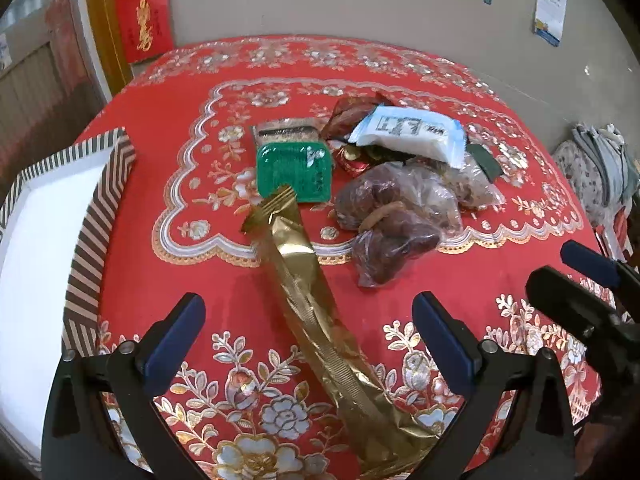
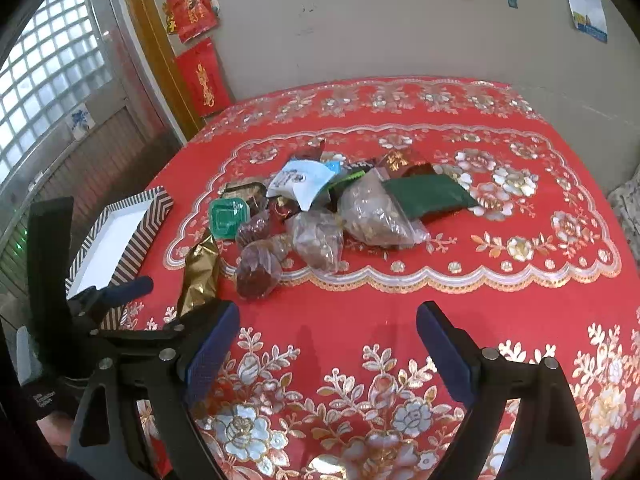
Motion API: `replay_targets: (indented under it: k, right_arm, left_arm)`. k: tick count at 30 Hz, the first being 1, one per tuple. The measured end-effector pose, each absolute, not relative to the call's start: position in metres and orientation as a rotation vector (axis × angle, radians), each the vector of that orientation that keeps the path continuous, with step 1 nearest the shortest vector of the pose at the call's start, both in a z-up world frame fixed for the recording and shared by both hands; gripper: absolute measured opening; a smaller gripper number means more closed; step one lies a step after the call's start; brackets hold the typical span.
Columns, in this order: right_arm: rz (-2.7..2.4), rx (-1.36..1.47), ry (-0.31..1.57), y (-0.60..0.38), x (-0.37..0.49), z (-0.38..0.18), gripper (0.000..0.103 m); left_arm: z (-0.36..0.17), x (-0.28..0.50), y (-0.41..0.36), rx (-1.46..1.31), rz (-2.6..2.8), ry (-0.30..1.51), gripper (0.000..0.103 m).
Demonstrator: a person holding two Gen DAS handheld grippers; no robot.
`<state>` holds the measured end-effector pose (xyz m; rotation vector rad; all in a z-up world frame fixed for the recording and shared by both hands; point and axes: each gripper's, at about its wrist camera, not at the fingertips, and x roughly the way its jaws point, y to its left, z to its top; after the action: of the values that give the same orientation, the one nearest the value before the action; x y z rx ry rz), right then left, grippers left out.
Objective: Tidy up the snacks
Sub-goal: 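Grasp the gold foil bar with the left tool while the right tool grasps the white-blue cake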
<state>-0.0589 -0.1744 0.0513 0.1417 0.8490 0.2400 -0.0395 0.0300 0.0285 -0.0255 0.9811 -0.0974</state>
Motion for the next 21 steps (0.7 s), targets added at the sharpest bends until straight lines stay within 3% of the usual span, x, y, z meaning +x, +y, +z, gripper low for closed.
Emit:
replay_targets:
  k: [3, 5, 9, 14, 21]
  right_arm:
    - [0.249, 0.150, 0.839, -0.172, -0.055, 0.053, 0.091]
    - [0.259, 0.156, 0.826, -0.170, -0.049, 0.055, 0.091]
    - [0.292, 0.085, 0.783, -0.157, -0.026, 0.068, 0.091]
    - [0.311, -0.145, 0.798, -0.132, 0.025, 0.071, 0.091]
    - [0.370, -0.346, 0.883, -0.106, 0.067, 0.058, 0.086]
  left_arm:
    - [0.023, -0.038, 0.030, -0.040, -0.113, 1.008, 0.090]
    - [0.017, -0.035, 0.030, -0.039, -0.127, 1.045, 0.069]
    - [0.015, -0.039, 0.035, -0.011, -0.129, 1.040, 0.058]
    - [0.016, -0.039, 0.045, -0.004, -0.132, 1.044, 0.031]
    - [0.017, -0.036, 0.050, 0.016, -0.151, 1.057, 0.031]
